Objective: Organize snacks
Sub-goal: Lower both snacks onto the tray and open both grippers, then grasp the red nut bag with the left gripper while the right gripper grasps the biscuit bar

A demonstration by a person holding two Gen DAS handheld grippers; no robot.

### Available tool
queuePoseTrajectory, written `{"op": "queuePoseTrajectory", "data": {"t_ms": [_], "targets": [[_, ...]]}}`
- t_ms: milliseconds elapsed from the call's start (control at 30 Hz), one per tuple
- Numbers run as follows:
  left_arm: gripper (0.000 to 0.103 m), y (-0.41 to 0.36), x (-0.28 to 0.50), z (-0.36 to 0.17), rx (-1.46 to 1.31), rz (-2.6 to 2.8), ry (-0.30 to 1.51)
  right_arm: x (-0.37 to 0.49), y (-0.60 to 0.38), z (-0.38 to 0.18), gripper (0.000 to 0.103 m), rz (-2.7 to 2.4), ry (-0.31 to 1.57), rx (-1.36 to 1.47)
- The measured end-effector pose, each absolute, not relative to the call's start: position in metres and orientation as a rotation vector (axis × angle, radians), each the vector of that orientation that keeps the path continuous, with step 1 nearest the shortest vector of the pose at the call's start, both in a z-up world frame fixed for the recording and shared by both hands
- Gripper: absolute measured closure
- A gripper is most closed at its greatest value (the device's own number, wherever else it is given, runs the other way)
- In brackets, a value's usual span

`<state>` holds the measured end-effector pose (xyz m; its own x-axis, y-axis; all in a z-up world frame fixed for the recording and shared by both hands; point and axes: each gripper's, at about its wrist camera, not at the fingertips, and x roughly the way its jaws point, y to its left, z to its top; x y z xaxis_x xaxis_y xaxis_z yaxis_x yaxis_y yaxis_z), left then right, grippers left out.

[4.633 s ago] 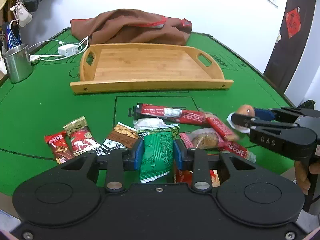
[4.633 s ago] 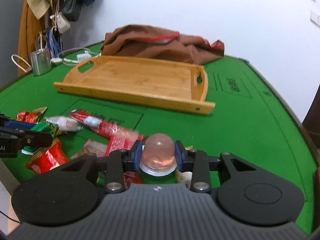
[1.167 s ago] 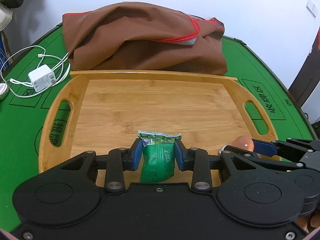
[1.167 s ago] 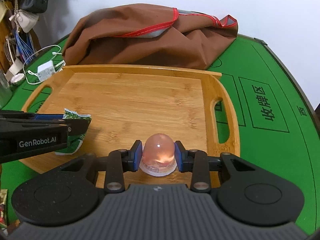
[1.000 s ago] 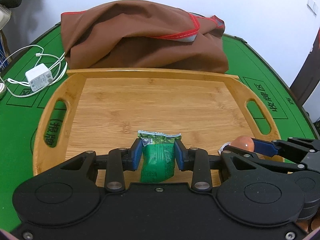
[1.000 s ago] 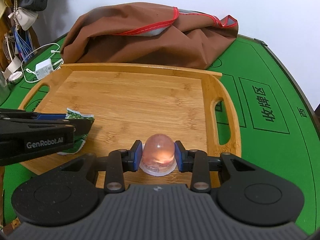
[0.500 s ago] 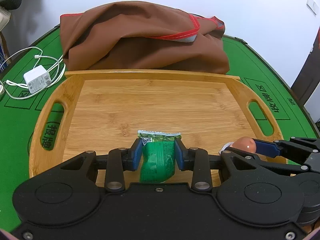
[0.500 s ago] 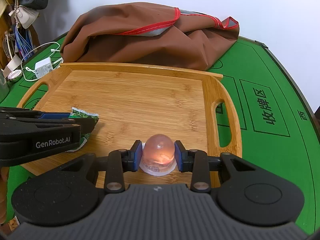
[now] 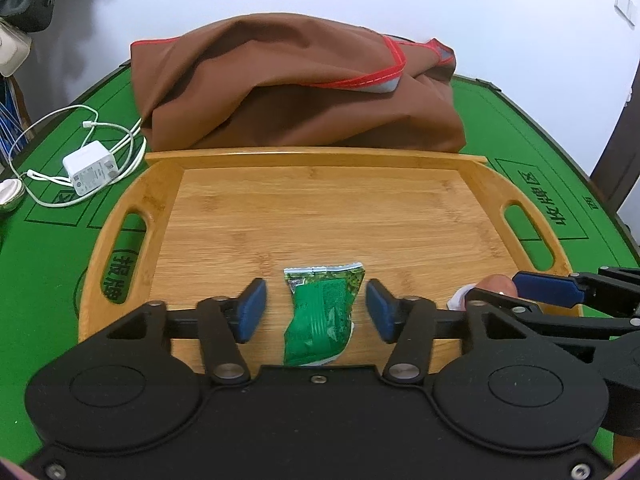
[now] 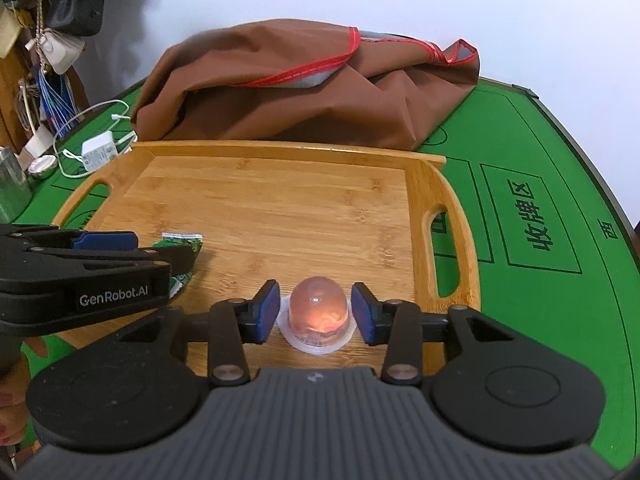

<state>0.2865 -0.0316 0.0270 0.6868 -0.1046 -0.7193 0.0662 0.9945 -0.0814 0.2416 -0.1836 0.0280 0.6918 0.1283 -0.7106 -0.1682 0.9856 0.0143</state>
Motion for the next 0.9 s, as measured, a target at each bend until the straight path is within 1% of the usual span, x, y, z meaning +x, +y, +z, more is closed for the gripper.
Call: {"op": "queuePoseTrajectory", "data": {"t_ms": [133, 200, 300, 500, 633, 767, 900], "targets": [[0.035, -0.032, 0.273, 0.033, -0.022, -0.097, 0.787, 0.230, -0.187, 0.033, 0.037, 0.184, 0.769, -0.066], [0.025, -0.030, 0.264, 0.036, -0.010, -0.095, 0.774, 0.224, -0.190, 0.035, 0.034, 0.191, 0.757, -0.063], [0.020, -0.027, 0.250, 0.038, -0.019, -0.113, 0.763, 0.213, -0.195, 0.039, 0.031, 0.216, 0.746, -0.051], [0.013, -0.023, 0.220, 0.042, -0.017, -0.142, 0.742, 0.186, -0.201, 0.044, 0.024, 0.258, 0.712, -0.059], [0.012, -0.021, 0.198, 0.042, -0.017, -0.164, 0.737, 0.165, -0.204, 0.044, 0.018, 0.294, 0.694, -0.073], [0.009, -0.015, 0.172, 0.045, -0.039, -0.187, 0.710, 0.147, -0.208, 0.041, 0.016, 0.322, 0.697, -0.071], [0.006, -0.013, 0.148, 0.047, -0.040, -0.209, 0.686, 0.130, -0.210, 0.036, 0.015, 0.337, 0.704, -0.073]]}}
